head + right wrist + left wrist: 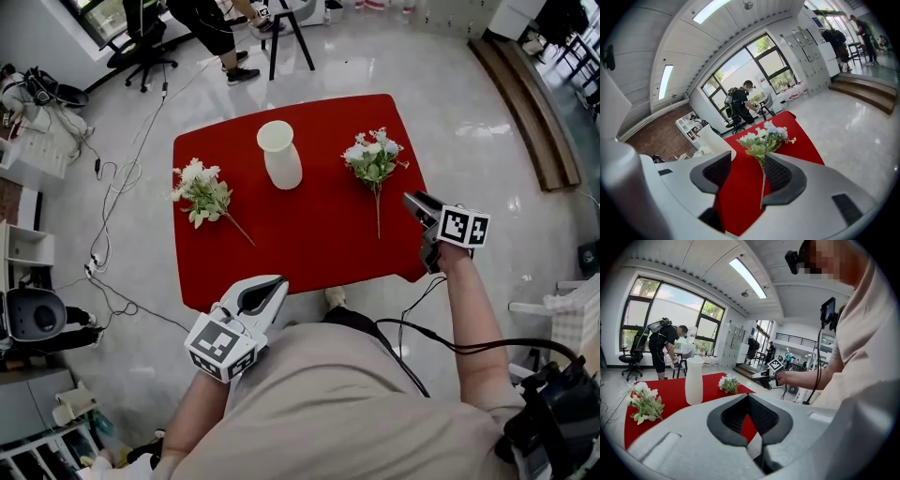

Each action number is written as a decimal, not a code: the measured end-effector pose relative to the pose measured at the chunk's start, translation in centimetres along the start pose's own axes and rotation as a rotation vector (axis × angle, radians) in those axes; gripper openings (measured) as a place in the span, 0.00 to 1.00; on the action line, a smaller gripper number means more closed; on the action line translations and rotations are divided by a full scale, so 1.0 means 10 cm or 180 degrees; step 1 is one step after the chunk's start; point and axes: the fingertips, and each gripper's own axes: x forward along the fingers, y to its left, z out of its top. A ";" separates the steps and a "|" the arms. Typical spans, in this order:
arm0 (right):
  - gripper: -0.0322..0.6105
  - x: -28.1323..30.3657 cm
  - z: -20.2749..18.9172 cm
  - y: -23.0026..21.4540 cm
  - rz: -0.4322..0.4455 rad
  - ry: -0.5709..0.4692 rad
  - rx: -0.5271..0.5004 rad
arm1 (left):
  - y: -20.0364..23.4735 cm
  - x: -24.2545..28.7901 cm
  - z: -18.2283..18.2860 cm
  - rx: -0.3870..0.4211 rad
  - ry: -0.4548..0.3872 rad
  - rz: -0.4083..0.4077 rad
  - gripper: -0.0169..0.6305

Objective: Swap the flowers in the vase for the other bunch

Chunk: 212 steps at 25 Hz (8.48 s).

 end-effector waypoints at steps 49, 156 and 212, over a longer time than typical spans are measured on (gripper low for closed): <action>0.30 2.00 0.16 -0.90 0.0313 0.0930 0.0915 | 0.63 0.71 0.24 -0.0391 0.0157 0.0646 0.04; 0.12 1.12 2.57 3.47 0.1856 -0.1935 -0.1259 | 0.57 -1.14 -0.38 -0.0671 -0.0393 0.1429 0.04; 0.39 1.57 0.89 2.59 0.1259 -0.1165 -0.1359 | 0.46 -0.94 -0.39 -0.0508 -0.0157 0.0919 0.04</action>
